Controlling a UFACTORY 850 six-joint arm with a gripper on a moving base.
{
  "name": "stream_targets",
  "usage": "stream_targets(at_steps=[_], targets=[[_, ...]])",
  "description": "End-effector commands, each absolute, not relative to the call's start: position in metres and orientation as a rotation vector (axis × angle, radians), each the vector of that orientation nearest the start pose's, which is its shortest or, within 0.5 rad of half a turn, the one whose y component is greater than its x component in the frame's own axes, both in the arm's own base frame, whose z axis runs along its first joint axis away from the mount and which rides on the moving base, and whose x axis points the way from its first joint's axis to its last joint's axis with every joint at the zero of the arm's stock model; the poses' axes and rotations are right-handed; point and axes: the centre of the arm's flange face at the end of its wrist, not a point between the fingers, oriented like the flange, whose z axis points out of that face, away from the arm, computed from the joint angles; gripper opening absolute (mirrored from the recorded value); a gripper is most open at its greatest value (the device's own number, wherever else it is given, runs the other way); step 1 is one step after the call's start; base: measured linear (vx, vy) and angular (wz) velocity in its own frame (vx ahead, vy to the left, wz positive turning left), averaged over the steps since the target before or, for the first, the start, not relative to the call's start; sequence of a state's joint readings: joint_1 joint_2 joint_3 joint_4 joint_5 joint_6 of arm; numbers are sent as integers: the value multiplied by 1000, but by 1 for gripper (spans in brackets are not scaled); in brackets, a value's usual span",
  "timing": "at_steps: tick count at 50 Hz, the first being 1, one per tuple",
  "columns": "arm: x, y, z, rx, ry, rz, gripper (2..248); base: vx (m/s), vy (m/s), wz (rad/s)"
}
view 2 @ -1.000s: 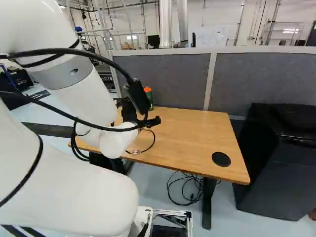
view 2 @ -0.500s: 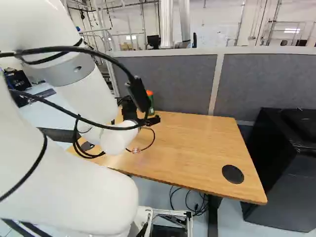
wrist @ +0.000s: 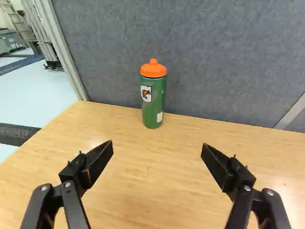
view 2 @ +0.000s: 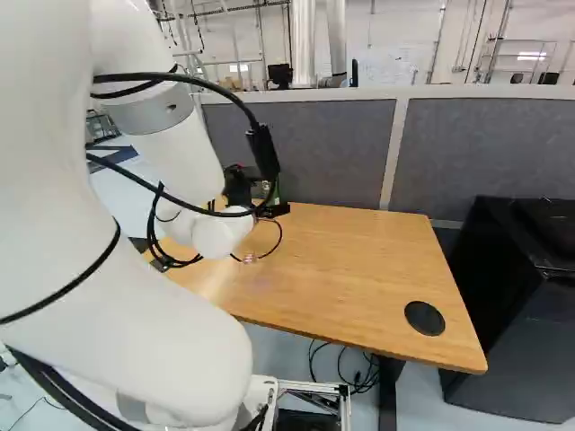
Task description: Pick up the green bottle from the table
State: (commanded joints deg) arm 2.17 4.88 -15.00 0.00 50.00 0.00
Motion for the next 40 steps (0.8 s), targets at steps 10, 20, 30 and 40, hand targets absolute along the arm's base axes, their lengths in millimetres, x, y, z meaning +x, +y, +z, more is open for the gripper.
stream_targets(at_steps=[10,20,30,40], targets=[[358,16,372,-2561,-58,-1774,247,0,0,0],[379,20,372,-2560,-67,-1768,247,0,0,0],[398,24,370,-2579,-76,-1734,247,0,0,0],[418,27,367,-2604,-85,-1692,247,0,0,0]])
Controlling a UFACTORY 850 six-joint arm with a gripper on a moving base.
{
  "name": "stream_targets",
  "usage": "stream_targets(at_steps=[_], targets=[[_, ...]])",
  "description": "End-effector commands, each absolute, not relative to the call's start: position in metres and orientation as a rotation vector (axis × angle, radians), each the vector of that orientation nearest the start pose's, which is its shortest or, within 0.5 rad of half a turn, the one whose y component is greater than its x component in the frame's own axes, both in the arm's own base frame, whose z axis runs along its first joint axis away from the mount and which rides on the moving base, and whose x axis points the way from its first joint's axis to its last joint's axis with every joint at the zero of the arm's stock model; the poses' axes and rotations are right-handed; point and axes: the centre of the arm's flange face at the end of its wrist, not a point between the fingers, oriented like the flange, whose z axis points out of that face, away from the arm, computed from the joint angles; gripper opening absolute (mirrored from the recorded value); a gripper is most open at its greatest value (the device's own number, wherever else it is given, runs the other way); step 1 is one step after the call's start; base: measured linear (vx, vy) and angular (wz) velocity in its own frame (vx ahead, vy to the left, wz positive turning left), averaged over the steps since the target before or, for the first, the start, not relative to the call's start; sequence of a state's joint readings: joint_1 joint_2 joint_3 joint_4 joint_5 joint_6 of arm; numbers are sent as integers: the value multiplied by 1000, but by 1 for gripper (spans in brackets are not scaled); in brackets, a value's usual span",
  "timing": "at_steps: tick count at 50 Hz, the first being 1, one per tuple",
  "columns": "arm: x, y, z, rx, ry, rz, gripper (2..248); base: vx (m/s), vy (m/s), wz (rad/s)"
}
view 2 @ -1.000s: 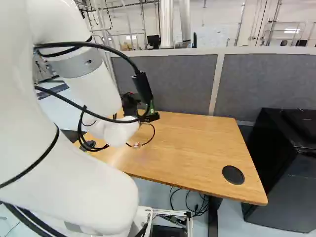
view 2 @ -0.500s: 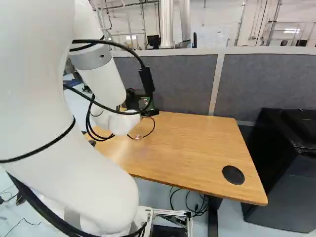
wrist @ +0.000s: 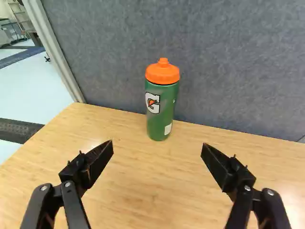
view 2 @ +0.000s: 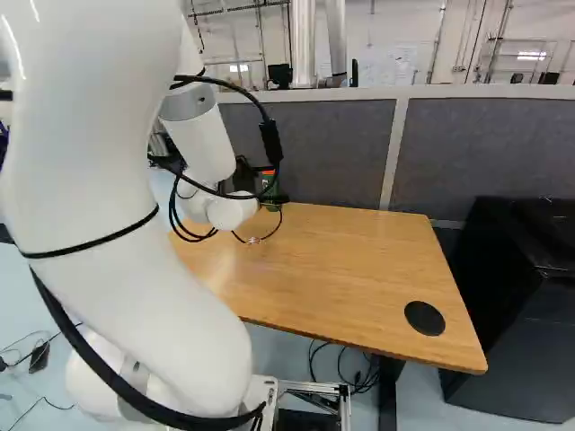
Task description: Pick up the green bottle from the table
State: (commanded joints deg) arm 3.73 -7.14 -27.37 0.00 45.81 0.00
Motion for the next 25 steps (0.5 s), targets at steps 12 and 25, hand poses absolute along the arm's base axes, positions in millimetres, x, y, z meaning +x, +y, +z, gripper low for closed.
stream_targets(at_steps=[12,25], targets=[[442,32,364,-2608,-93,-1678,247,0,0,0],[466,33,363,-2603,-84,-1689,247,0,0,0]])
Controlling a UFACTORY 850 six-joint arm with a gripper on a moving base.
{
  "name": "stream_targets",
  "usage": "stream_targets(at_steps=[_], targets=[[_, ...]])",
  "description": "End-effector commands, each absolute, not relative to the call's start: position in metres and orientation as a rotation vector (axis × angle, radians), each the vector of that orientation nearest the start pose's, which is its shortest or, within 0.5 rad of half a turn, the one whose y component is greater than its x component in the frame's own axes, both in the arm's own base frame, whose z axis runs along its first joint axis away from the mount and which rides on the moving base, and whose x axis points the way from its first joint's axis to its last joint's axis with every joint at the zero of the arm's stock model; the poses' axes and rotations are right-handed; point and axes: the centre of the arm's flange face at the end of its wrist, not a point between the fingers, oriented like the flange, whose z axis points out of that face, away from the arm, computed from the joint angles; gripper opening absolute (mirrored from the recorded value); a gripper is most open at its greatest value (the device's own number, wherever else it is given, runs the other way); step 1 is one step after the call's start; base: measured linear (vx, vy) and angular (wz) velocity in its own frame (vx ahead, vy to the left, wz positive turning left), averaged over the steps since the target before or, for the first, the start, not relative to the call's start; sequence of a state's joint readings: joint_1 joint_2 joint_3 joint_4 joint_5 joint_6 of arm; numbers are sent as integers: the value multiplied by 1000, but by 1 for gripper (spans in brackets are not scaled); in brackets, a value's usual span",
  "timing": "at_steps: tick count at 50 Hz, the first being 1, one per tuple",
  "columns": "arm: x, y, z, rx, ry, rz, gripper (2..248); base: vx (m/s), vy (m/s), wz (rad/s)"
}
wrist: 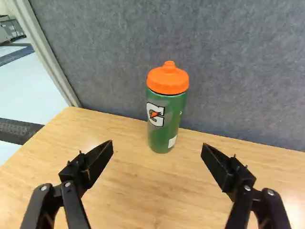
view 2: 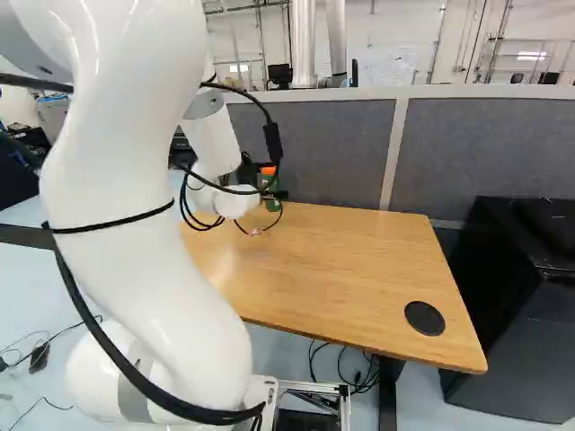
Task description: Pick up the green bottle from the table
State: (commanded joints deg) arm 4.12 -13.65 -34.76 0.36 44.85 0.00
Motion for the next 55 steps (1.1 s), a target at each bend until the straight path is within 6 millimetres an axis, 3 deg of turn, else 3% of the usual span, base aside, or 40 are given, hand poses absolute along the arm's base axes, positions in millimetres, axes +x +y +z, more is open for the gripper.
stream_targets(at_steps=[19,55], targets=[[496,31,358,-2609,-31,-1696,247,0,0,0],[554,25,313,-2658,39,-1650,247,0,0,0]])
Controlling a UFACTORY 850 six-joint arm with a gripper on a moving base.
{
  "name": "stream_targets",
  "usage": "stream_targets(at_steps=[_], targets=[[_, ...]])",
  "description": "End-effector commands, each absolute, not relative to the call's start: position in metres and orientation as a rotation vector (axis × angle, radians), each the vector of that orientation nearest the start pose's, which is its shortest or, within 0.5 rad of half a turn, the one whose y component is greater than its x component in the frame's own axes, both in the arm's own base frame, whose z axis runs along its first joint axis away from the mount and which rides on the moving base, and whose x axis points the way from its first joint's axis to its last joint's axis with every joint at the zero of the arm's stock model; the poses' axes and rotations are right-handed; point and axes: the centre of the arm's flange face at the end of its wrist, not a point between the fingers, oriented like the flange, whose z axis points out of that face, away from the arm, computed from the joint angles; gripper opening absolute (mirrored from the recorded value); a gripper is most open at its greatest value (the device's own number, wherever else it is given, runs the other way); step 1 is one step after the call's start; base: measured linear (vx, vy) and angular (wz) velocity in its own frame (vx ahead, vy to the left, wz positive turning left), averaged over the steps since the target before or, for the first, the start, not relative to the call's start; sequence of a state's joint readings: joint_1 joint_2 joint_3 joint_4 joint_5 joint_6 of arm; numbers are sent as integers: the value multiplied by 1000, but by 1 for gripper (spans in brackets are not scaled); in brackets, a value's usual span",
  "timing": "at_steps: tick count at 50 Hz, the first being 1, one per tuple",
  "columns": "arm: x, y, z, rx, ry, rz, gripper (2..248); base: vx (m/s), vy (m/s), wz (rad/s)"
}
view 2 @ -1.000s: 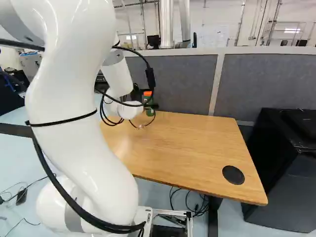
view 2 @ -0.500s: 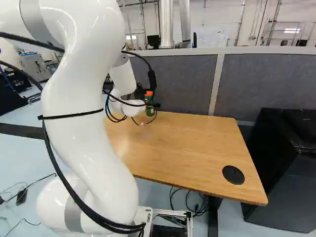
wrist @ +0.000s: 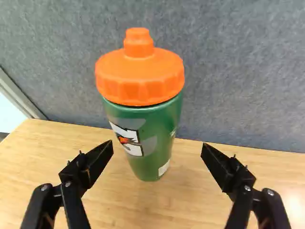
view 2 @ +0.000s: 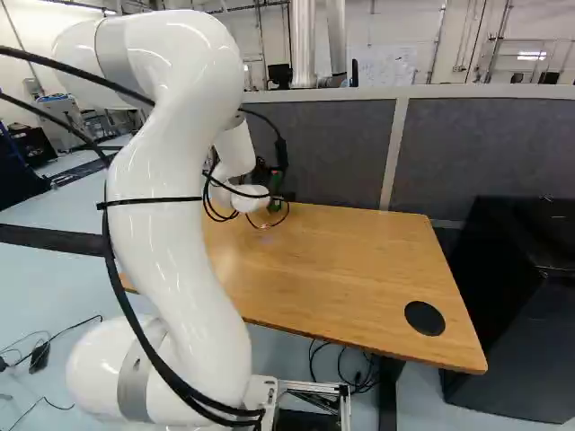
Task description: Pick up the green bottle from the table
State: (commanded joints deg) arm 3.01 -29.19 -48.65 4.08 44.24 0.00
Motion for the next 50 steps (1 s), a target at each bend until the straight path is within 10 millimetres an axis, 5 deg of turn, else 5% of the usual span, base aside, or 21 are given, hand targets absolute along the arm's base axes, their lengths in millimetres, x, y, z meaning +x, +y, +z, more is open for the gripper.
stream_targets(at_steps=[29,30,34,35,39,40,50], targets=[[585,23,304,-2646,47,-1674,239,0,0,0],[586,23,304,-2646,47,-1674,201,0,0,0],[586,23,304,-2646,47,-1674,201,0,0,0],[586,23,304,-2645,47,-1674,162,0,0,0],[586,23,304,-2645,47,-1674,162,0,0,0],[586,23,304,-2646,47,-1674,125,0,0,0],[582,23,304,-2648,47,-1670,113,0,0,0]])
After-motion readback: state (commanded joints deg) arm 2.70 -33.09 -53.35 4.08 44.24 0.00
